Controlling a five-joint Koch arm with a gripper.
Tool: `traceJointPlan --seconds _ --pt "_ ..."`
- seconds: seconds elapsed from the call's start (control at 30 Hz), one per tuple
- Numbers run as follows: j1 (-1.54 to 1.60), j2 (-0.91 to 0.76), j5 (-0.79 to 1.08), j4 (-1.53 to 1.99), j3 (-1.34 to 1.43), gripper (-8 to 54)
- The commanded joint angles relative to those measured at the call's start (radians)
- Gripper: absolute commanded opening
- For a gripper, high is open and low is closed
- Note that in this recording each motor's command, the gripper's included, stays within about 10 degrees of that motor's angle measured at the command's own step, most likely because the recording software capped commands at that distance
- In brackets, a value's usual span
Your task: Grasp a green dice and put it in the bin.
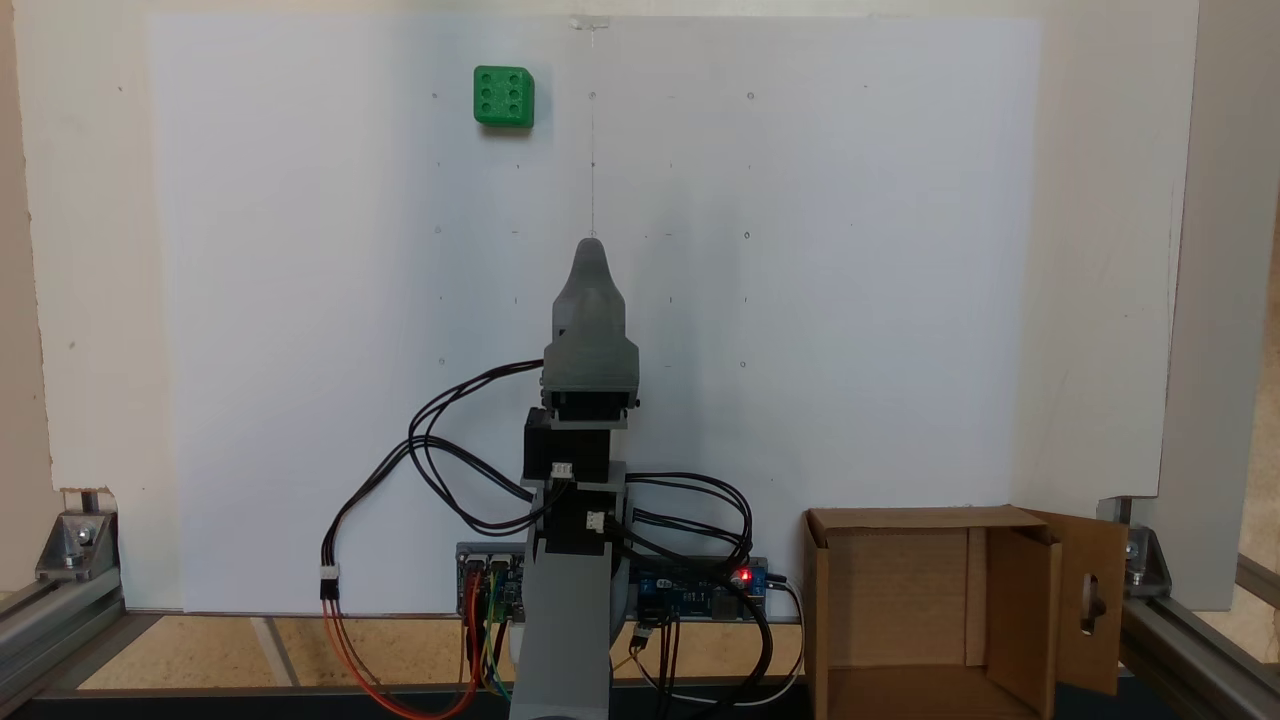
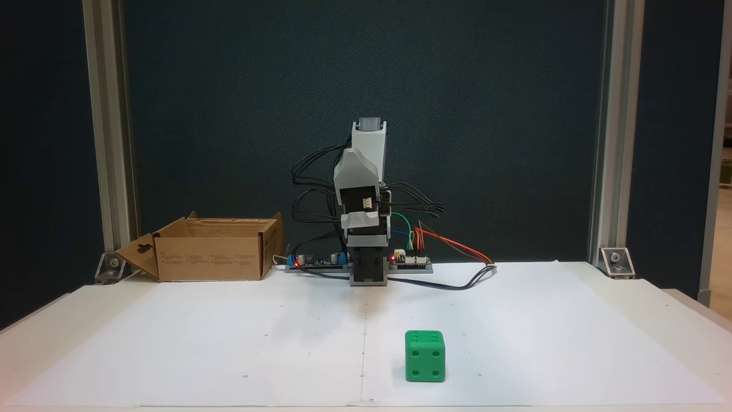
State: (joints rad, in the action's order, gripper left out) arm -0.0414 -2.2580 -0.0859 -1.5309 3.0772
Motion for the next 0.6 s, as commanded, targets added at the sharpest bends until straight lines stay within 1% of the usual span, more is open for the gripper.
traceJointPlan --seconds 0.0,0.57 --pt "0.008 -0.109 0.098 0.054 0.049 44.6" --pt "0.014 -0.109 0.095 0.031 0.049 44.6"
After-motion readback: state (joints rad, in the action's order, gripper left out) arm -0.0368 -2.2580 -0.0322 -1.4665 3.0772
